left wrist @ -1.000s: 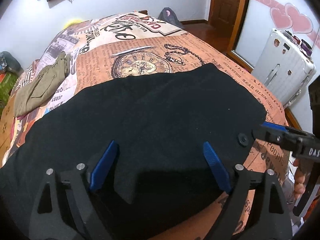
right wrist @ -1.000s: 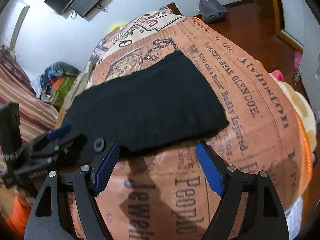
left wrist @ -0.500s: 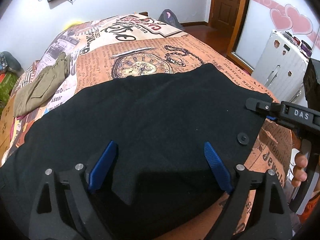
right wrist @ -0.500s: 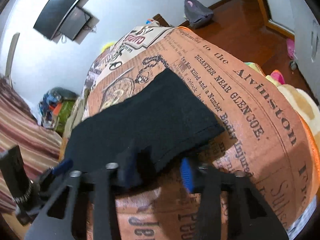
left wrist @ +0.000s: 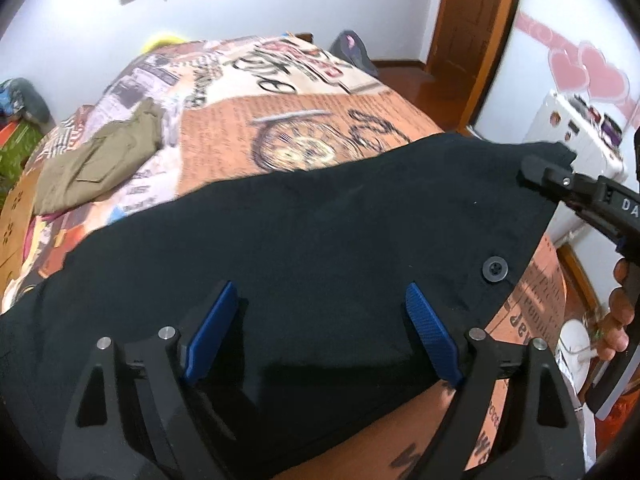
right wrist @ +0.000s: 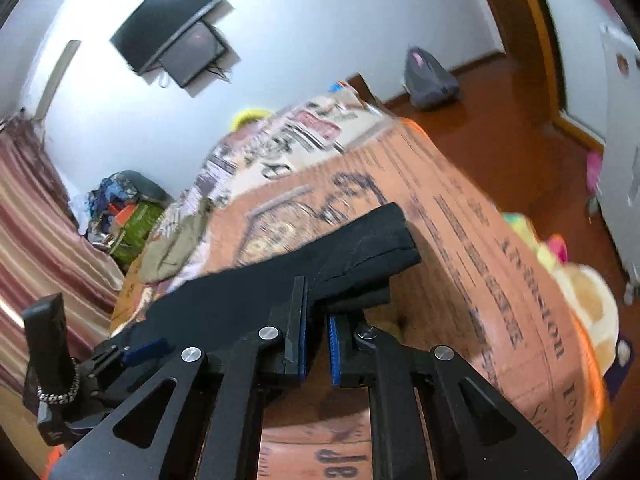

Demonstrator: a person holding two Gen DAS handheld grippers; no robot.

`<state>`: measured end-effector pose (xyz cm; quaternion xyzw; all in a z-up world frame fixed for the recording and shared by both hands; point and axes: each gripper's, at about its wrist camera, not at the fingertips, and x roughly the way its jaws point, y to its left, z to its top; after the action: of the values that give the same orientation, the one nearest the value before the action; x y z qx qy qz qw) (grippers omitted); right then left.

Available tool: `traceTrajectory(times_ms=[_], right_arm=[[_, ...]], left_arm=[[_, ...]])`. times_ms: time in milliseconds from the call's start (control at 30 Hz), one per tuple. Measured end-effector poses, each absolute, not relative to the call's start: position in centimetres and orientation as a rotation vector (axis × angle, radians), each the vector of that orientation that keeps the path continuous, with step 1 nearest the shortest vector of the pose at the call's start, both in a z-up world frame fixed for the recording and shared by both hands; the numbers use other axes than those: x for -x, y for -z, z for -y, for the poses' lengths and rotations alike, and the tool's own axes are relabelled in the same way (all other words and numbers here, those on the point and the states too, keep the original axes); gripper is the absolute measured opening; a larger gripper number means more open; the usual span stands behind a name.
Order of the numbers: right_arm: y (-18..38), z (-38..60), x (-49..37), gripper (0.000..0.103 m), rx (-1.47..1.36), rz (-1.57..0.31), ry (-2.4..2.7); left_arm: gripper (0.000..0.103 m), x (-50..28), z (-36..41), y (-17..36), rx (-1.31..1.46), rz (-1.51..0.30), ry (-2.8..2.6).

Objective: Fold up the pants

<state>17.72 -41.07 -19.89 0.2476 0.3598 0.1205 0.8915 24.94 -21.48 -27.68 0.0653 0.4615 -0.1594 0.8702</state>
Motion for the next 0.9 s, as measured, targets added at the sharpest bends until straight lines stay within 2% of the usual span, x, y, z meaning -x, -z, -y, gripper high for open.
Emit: traceTrajectory(times_ms=[300, 500, 700, 900], right_arm=[[14.3, 35.6, -18.1, 0.008, -0.384, -0.638, -0.356], [12.8, 31.1, -18.5, 0.008, -0.312, -0.624, -0.435], [13.4, 25.6, -18.6, 0.008, -0.201, -0.663, -0.524], [17.2, 20.4, -18.0, 0.008, -0.082, -0.781, -0.602]], left_arm=[[0.087, -23.1, 15.3, 23.7, -0.078, -0.864, 0.255], [0.087, -21.7, 10.4, 22.5, -0.037, -0.819, 0.186], [0.087, -20.5, 4.9, 22.4, 0.038, -0.81, 0.114], [0.087, -19.6, 1.1, 23.3, 0.097, -0.823, 0.061]])
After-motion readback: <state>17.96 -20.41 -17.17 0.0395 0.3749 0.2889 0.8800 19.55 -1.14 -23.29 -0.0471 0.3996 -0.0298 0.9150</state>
